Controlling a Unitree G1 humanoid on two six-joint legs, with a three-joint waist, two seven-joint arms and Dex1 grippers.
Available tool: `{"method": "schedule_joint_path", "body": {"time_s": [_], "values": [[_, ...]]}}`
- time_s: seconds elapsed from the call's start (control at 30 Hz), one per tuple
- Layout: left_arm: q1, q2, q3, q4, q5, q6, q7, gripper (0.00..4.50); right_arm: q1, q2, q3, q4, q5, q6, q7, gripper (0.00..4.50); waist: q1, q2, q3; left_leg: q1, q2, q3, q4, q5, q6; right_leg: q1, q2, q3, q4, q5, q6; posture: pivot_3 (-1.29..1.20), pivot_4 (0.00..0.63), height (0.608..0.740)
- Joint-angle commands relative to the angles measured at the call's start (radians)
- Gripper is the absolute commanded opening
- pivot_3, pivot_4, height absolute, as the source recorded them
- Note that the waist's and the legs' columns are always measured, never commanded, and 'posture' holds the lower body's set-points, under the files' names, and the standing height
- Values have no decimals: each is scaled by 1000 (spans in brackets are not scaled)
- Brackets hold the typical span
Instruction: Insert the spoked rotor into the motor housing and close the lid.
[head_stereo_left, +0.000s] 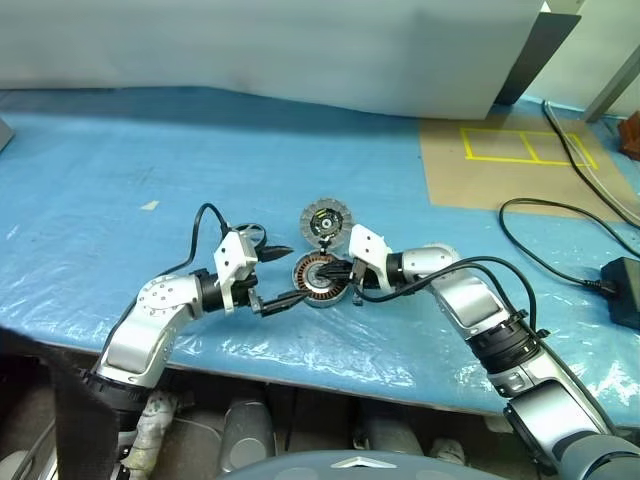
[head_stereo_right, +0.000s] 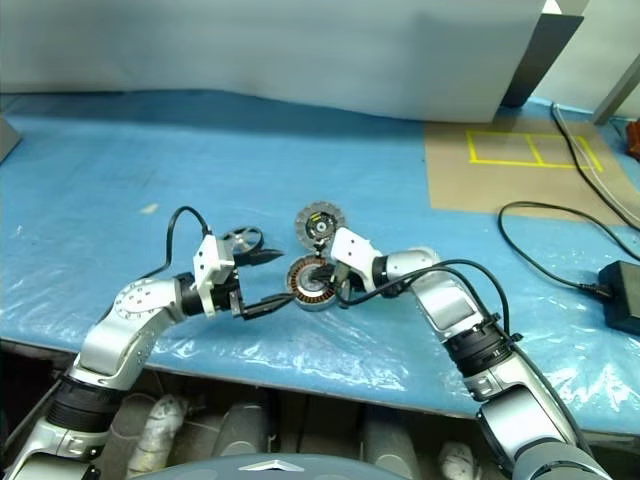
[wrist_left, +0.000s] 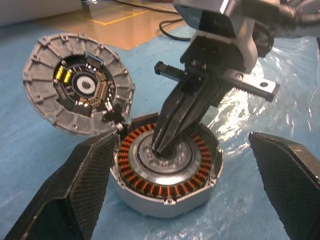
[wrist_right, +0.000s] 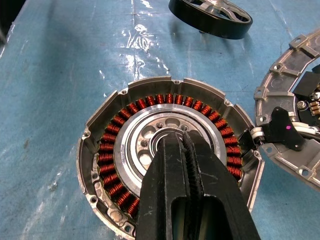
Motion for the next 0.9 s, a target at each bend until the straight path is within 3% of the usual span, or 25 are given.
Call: {"method": "schedule_joint_path", "body": {"time_s": [0.03,0.17,0.37,0.47,0.53,0.6,0.7,0.9], "values": [[-32,-29,33,-27,7,3,81,4500,27,9,-80,-51,126,126,38,48,1,0,0,0,0,0,0,-1,1,0,0,0,0,0,0,0,150,740],[-63,-51,73,-9,20,7,166,4500,34,-13,-130,-123,190,193,57,48,1,0,0,-3,0,0,1,0,0,-3,0,0,0,0,0,0,150,740],[-166,103,202,47,-46,101,109,4500,45,-40,-133,-150,173,200,36,48,-2,0,0,-7,1,0,0,1,0,-7,2,-1,0,0,0,0,150,740],[-148,313,182,56,-113,197,-165,4500,50,-35,-127,-131,161,189,20,48,-2,0,0,-7,0,0,0,1,-1,-7,2,0,0,0,0,0,150,740],[-138,437,152,132,-64,126,-320,4500,57,-30,-130,-135,165,193,12,48,-1,-1,1,-7,0,0,-1,0,-1,-8,2,0,-2,0,0,0,150,740],[-178,494,130,259,-7,21,-404,4500,66,-31,-128,-136,162,187,7,48,5,0,1,-7,0,0,-4,0,-1,-8,1,-1,-2,0,0,0,150,740],[-307,503,87,482,97,-147,-456,4500,76,-30,-133,-128,153,180,-9,48,23,0,2,-7,0,0,-3,1,-1,-8,1,-2,-2,0,0,0,150,740],[-601,383,-6,800,224,-336,-514,4500,95,-29,-135,-138,145,174,-33,48,34,-1,2,-7,-1,0,2,1,-1,-5,-2,-1,0,0,0,0,150,740]]}}
